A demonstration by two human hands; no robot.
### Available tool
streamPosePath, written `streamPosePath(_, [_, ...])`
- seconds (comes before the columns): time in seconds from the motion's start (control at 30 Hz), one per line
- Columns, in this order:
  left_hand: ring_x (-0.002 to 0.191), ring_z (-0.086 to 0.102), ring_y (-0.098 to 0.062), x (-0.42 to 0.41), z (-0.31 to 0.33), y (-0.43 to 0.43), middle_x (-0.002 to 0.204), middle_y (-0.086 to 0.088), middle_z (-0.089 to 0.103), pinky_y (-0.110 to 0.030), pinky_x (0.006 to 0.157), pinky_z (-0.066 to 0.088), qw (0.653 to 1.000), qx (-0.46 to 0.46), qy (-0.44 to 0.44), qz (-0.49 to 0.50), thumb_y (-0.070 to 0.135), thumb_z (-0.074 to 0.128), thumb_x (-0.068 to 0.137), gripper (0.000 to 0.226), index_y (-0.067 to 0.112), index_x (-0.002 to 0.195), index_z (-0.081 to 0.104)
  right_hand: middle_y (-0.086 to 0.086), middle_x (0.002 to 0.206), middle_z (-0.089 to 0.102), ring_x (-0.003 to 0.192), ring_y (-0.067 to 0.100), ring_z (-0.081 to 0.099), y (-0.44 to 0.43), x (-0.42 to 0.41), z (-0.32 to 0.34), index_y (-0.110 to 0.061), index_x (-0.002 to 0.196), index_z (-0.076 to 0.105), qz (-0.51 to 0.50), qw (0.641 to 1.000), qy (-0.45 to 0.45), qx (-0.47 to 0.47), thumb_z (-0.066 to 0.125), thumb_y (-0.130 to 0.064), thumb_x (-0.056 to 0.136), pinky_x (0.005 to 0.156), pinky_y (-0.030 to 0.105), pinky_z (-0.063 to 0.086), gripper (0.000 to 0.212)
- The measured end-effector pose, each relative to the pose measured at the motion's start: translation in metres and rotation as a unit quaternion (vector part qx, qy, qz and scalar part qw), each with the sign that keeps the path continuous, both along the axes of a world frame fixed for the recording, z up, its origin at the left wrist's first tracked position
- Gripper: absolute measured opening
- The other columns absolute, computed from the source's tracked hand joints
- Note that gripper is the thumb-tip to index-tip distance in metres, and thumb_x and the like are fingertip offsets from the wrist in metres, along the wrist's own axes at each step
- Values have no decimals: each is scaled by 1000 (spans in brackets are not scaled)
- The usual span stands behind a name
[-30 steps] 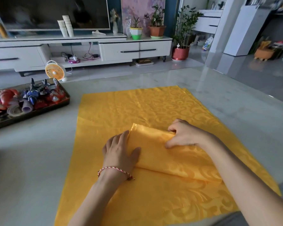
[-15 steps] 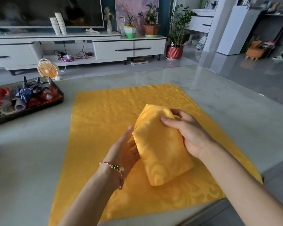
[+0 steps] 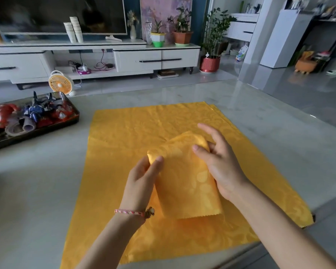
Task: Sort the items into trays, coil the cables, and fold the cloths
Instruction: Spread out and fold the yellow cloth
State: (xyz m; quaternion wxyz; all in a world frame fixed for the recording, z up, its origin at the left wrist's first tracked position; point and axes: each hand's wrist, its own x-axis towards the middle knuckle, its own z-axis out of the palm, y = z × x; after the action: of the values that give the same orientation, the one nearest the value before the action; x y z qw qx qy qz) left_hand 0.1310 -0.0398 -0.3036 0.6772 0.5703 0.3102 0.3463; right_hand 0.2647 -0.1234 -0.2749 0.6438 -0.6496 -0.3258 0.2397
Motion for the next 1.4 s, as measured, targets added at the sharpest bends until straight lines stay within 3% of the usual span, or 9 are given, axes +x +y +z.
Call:
streamPosePath(0.13, [135, 30, -8, -4, -3, 8, 139, 9, 42, -32, 110, 29, 959, 271, 40, 73, 45, 61, 82, 16, 30, 84, 66, -14, 105, 70, 110, 1, 57, -5, 3, 6, -27, 90, 75, 49, 998, 33, -26, 62, -7, 85, 98, 25, 41, 24])
streamPosePath(0.3, [124, 46, -7, -15, 1, 9, 116, 13, 61, -16, 97, 35, 897, 439, 3, 51, 44, 48, 89, 49, -1, 75, 64, 3, 112, 68, 100, 18, 66, -20, 14, 17, -26, 113, 66, 196, 972, 123, -41, 66, 9, 74, 79, 27, 54, 53])
streamPosePath(0.37, [89, 57, -1, -17, 0, 7, 91, 10, 60, -17, 71, 43, 903, 427, -3, 42, 46, 48, 90, 51, 1, 68, 56, 2, 114, 66, 101, 14, 65, -26, 17, 20, -25, 117, 62, 230, 966, 75, -90, 70, 6, 75, 81, 24, 53, 53])
streamPosePath(0.47, [56, 34, -9, -17, 1, -1, 61, -1, 38, -22, 49, 30, 949, 306, 0, 76, 48, 55, 88, 59, -6, 67, 46, -8, 100, 70, 93, 6, 64, -34, 9, 22, -26, 106, 65, 198, 965, -71, -154, 75, -17, 78, 80, 12, 48, 31])
streamPosePath(0.63, [55, 40, -8, -23, 22, -7, 57, 4, 46, -23, 49, 35, 981, 185, 15, 56, 48, 53, 77, 47, 1, 69, 54, 3, 86, 66, 80, 19, 61, -36, -7, 15, -10, 79, 66, 14, 993, -67, -97, 76, -38, 72, 72, 24, 42, 31])
streamPosePath(0.77, [69, 53, -19, -39, 37, -11, 71, -10, 60, -36, 67, 46, 996, 85, 7, 11, 43, 54, 80, 44, 0, 82, 62, 1, 92, 74, 84, 18, 70, -39, -30, 12, -22, 94, 70, 115, 983, 117, -83, 74, -46, 61, 69, 28, 52, 41])
streamPosePath(0.93, [87, 69, -27, -79, 57, -1, 99, -11, 71, -40, 66, 57, 988, -92, -31, -124, 21, 70, 65, 44, 15, 108, 62, 3, 95, 74, 89, 21, 70, -27, -57, 20, -20, 95, 72, 119, 984, 115, -72, 75, -36, 69, 80, 39, 56, 30])
streamPosePath(1.13, [95, 66, -30, -128, 60, 9, 106, -14, 66, -39, 72, 57, 995, -51, 87, -20, 5, 66, 83, 43, 17, 120, 49, 6, 101, 70, 93, 21, 66, 19, -107, 30, -19, 97, 64, 69, 996, -23, -55, 62, -24, 89, 86, 38, 52, 10])
streamPosePath(1.4, [63, 56, -22, -242, 110, 64, 79, -10, 60, -30, 56, 51, 971, 82, 87, 209, -3, 55, 88, 31, 22, 106, 58, 1, 113, 60, 99, 21, 63, 105, -198, 56, -31, 126, 36, 215, 973, 50, -71, 72, -26, 80, 84, 38, 54, 59])
